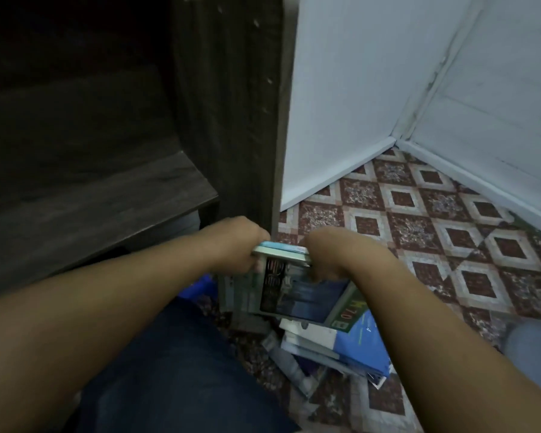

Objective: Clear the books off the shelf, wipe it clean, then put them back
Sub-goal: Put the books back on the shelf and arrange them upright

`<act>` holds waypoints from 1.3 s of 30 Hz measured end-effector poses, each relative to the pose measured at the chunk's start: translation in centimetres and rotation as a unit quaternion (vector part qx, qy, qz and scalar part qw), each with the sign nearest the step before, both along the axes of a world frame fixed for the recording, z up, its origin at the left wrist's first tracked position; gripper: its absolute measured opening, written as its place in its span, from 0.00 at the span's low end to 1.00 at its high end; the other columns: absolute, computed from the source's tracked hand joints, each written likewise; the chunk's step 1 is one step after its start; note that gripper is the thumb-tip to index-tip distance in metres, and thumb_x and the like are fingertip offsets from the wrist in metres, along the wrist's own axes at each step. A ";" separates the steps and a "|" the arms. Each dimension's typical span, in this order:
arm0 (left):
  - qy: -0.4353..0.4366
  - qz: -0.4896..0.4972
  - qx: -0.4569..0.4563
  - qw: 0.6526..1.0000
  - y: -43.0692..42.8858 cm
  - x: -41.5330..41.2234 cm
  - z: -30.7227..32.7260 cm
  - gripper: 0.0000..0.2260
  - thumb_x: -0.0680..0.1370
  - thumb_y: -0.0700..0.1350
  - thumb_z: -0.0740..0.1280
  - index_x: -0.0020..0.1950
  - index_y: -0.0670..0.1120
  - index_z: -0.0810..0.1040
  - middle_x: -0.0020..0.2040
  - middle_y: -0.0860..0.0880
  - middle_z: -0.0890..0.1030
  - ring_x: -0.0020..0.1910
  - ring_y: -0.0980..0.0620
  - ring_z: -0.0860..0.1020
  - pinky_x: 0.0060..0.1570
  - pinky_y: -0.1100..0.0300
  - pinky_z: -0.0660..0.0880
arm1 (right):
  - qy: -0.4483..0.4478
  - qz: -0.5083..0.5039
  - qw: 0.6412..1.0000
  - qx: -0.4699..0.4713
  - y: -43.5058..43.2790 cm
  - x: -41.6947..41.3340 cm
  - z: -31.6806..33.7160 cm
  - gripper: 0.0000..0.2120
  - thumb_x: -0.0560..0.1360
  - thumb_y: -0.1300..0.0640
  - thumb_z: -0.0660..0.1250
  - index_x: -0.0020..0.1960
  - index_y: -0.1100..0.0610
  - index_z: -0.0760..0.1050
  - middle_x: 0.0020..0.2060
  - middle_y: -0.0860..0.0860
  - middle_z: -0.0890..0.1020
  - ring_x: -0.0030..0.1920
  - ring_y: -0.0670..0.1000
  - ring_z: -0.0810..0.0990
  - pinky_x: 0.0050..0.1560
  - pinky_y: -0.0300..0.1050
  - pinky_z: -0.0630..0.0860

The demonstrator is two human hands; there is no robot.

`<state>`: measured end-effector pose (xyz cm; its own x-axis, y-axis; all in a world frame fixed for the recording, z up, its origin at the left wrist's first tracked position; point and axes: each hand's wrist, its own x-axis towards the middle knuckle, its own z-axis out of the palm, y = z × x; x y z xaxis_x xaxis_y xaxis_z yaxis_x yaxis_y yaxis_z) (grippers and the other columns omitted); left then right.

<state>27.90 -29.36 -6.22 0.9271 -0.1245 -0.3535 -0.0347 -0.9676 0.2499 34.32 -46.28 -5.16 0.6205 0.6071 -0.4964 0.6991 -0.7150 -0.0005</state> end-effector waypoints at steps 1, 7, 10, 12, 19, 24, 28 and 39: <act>-0.009 0.013 0.010 1.000 1.3 -1.1 1.3 0.09 0.74 0.49 0.71 0.37 0.56 0.72 0.40 0.54 0.77 0.41 0.53 0.77 0.41 0.56 0.75 | -0.015 0.013 1.000 0.018 1.2 -0.8 1.2 0.19 0.70 0.58 0.71 0.61 0.58 0.76 0.49 0.55 0.79 0.48 0.56 0.79 0.46 0.45 0.76; -0.085 0.093 0.057 0.990 7.8 -7.4 7.6 0.09 0.71 0.50 0.74 0.43 0.55 0.74 0.40 0.56 0.75 0.45 0.53 0.75 0.42 0.58 0.71 | -0.076 0.097 0.985 0.121 7.8 -5.0 7.2 0.20 0.73 0.52 0.70 0.63 0.48 0.73 0.55 0.52 0.79 0.54 0.56 0.78 0.50 0.47 0.74; -0.139 0.160 0.079 0.974 11.3 -11.4 9.6 0.10 0.71 0.50 0.74 0.43 0.55 0.73 0.40 0.54 0.75 0.44 0.51 0.76 0.40 0.58 0.72 | -0.121 0.136 0.972 0.151 12.3 -7.3 9.2 0.19 0.74 0.51 0.68 0.64 0.47 0.72 0.55 0.53 0.79 0.53 0.57 0.78 0.44 0.46 0.71; -0.178 0.191 0.107 0.959 13.0 -13.1 10.1 0.09 0.72 0.50 0.73 0.45 0.54 0.74 0.42 0.53 0.76 0.44 0.50 0.77 0.40 0.59 0.71 | -0.152 0.154 0.961 0.172 14.4 -8.3 10.3 0.17 0.76 0.52 0.65 0.65 0.45 0.71 0.54 0.52 0.79 0.50 0.56 0.77 0.43 0.46 0.69; -0.303 0.340 0.205 0.866 21.0 -21.1 11.1 0.07 0.74 0.46 0.70 0.51 0.53 0.75 0.43 0.49 0.79 0.43 0.45 0.78 0.42 0.53 0.76 | -0.226 0.229 0.901 0.292 25.8 -13.1 11.2 0.18 0.78 0.54 0.61 0.65 0.39 0.68 0.51 0.51 0.80 0.50 0.57 0.79 0.42 0.48 0.70; -0.345 0.388 0.273 0.810 25.2 -24.5 8.2 0.12 0.70 0.38 0.71 0.48 0.49 0.74 0.44 0.49 0.77 0.43 0.46 0.77 0.41 0.53 0.71 | -0.246 0.294 0.859 0.340 32.5 -15.2 7.7 0.21 0.77 0.55 0.61 0.68 0.41 0.67 0.55 0.48 0.80 0.52 0.55 0.80 0.49 0.49 0.73; -0.358 0.399 0.287 0.794 27.6 -26.6 3.8 0.15 0.62 0.34 0.74 0.44 0.46 0.76 0.38 0.46 0.77 0.36 0.43 0.76 0.35 0.53 0.71 | -0.233 0.316 0.842 0.369 36.1 -16.5 3.1 0.20 0.72 0.58 0.66 0.63 0.48 0.75 0.47 0.53 0.84 0.45 0.58 0.82 0.45 0.50 0.76; -0.282 0.442 0.198 0.828 30.0 -28.1 -5.5 0.12 0.66 0.37 0.73 0.46 0.48 0.76 0.42 0.49 0.76 0.44 0.44 0.77 0.41 0.53 0.71 | -0.112 0.354 0.889 0.269 37.2 -17.4 -5.0 0.23 0.78 0.59 0.59 0.71 0.43 0.65 0.62 0.51 0.77 0.57 0.57 0.79 0.52 0.49 0.74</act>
<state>-0.23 0.66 -11.75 0.6249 0.7134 0.3171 0.7282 -0.6791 0.0926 16.92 -9.08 -10.12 0.0357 0.9968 0.0715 0.9993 -0.0348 -0.0128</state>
